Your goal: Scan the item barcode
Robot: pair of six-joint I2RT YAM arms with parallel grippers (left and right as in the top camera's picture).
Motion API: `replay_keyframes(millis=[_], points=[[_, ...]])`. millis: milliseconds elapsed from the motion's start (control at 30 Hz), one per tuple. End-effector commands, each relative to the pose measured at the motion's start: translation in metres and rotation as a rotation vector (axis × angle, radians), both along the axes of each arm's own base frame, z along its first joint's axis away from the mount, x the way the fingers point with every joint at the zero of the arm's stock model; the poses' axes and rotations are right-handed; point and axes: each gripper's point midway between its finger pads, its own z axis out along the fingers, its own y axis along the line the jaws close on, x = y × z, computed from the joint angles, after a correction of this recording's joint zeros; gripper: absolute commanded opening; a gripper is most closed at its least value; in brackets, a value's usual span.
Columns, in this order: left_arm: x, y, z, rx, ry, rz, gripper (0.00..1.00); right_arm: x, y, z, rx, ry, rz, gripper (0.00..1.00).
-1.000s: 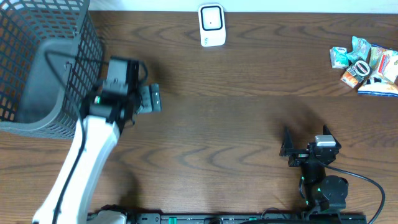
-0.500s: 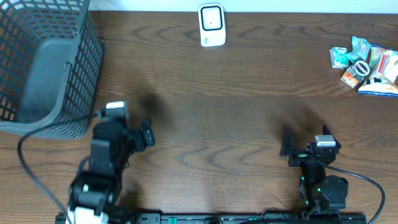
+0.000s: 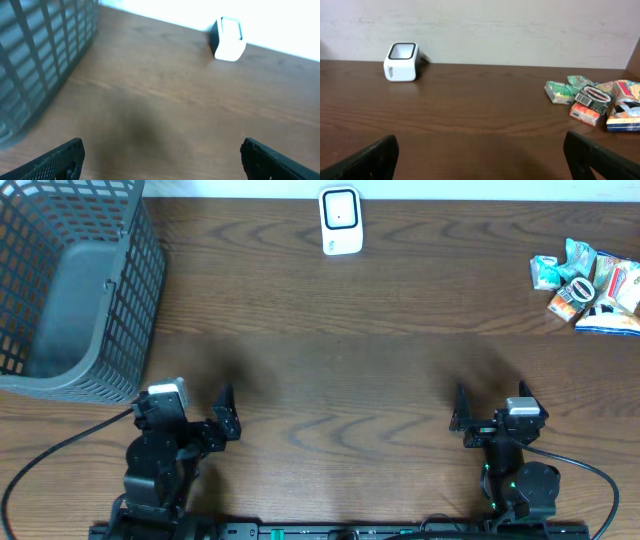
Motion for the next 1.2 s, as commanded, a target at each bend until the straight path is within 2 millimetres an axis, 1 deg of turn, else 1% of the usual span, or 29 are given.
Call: replay_keyframes(millis=[0,333,433,600,700,867,1033,1100,1167], points=[[0.000,0.003,-0.015,0.006,0.004,0.017,0.98,0.000,-0.002,0.000,0.014,0.000,-0.010,0.99],[0.022,0.005,-0.019,-0.029,-0.194,0.037,0.98,0.000,-0.002,0.000,0.014,0.000,-0.010,0.99],[0.027,0.004,-0.016,-0.037,-0.264,0.037,0.98,0.000,-0.002,0.000,0.014,0.000,-0.010,0.99],[0.029,0.000,-0.008,0.049,-0.369,-0.014,0.98,0.000,-0.002,0.000,0.014,0.000,-0.010,0.99],[0.028,-0.005,-0.008,0.100,-0.387,-0.058,0.98,0.000,-0.002,0.000,0.014,0.000,-0.010,0.99],[0.026,0.000,-0.018,0.103,-0.384,-0.052,0.98,0.000,-0.002,0.000,0.014,0.000,-0.010,0.99],[0.022,0.009,-0.011,0.109,-0.417,-0.022,0.98,0.000,-0.002,0.000,0.014,0.000,-0.010,0.99],[0.020,0.012,-0.015,0.120,-0.402,-0.013,0.98,0.000,-0.002,0.000,0.014,0.000,-0.010,0.99],[0.019,0.014,-0.025,0.127,-0.365,-0.009,0.98,0.000,-0.002,0.000,0.014,0.000,-0.010,0.99]])
